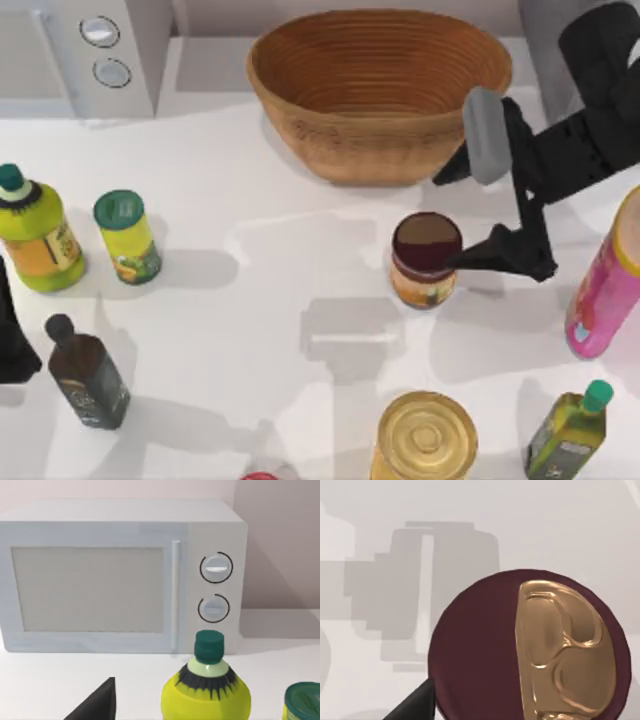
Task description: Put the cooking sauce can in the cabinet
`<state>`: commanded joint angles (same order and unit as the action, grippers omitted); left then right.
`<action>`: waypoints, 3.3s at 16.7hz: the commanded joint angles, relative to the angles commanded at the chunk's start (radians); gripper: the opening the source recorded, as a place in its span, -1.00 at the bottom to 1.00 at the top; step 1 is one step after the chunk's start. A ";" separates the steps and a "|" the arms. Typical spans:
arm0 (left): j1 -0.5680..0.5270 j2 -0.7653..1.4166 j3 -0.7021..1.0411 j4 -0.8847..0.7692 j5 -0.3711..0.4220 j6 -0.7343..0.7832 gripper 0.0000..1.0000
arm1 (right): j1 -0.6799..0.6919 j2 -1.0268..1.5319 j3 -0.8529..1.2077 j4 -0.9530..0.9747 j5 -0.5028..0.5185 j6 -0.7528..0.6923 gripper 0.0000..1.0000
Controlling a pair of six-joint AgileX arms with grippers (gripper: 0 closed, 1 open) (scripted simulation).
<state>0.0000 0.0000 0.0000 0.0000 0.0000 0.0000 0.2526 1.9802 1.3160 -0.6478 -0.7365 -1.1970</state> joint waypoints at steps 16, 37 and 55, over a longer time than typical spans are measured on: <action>0.000 0.000 0.000 0.000 0.000 0.000 1.00 | 0.072 0.127 -0.069 0.256 0.024 0.094 1.00; 0.000 0.000 0.000 0.000 0.000 0.000 1.00 | 0.072 0.127 -0.069 0.256 0.024 0.094 -1.00; 0.000 0.000 0.000 0.000 0.000 0.000 1.00 | 0.068 0.049 0.107 -0.010 0.020 0.092 -1.00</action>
<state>0.0000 0.0000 0.0000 0.0000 0.0000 0.0000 0.3205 2.0292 1.4226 -0.6577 -0.7163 -1.1046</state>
